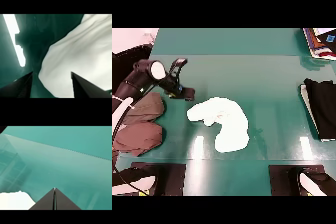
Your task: Fold the shirts.
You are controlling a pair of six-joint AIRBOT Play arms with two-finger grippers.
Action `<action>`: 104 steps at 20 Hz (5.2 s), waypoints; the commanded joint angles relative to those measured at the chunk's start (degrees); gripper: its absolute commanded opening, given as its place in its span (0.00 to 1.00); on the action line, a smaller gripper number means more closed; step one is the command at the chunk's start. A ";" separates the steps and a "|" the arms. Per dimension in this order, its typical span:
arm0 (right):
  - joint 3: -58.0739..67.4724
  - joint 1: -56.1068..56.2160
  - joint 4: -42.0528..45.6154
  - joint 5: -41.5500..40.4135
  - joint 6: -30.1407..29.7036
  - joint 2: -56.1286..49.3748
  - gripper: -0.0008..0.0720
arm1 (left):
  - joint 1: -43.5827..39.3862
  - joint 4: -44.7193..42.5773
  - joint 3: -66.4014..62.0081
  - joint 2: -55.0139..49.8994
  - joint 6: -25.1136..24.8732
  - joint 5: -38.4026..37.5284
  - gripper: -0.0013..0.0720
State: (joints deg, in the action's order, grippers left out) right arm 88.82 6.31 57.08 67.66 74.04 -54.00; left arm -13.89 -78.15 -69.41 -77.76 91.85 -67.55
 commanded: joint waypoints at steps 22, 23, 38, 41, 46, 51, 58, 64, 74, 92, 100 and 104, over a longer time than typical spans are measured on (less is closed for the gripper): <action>-42.64 2.10 -4.74 7.37 4.33 -3.61 0.72 | 6.32 16.41 2.34 5.07 -6.82 6.91 0.05; -48.06 3.76 -6.45 4.85 4.09 -3.72 0.71 | 6.32 16.41 2.34 5.07 -6.82 7.04 0.05; -40.52 25.14 -9.25 -5.35 -0.61 -19.28 0.03 | 6.32 11.54 0.33 9.16 -6.36 6.47 0.05; -31.41 17.90 1.62 0.11 3.80 -10.86 0.03 | 6.32 8.39 -6.54 17.05 -6.38 6.19 0.05; -14.86 2.78 5.57 5.42 4.11 4.50 0.03 | 6.32 9.09 -22.51 28.00 -6.36 0.96 0.05; -3.04 -6.25 5.66 11.89 4.11 11.65 0.03 | 6.32 10.43 -35.78 30.10 -4.79 -12.70 0.05; 5.75 -8.11 5.70 22.51 7.85 3.02 0.03 | 6.32 10.45 -27.43 29.97 -3.67 -15.91 0.05; -8.33 -0.20 18.53 15.50 9.94 -12.44 0.03 | 6.32 9.55 2.80 22.95 -6.80 1.07 0.05; 1.49 -0.68 17.40 8.37 9.94 -33.27 0.26 | 6.32 9.53 -9.09 -5.31 -11.80 14.84 0.58; -30.40 -13.53 -2.05 9.01 0.26 -7.28 0.57 | 18.16 9.66 35.12 23.78 -6.34 -2.91 0.86; -30.34 -13.53 -2.10 9.31 0.24 -7.32 0.57 | 18.14 15.13 42.16 23.76 -6.34 3.45 0.82; -30.36 -13.68 -0.20 11.26 0.22 -7.32 0.57 | 18.16 15.58 41.62 23.78 -6.38 2.56 0.05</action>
State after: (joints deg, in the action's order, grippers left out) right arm 58.50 -7.25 55.35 77.34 74.30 -61.39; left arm 4.23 -63.37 -28.05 -54.06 85.47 -64.86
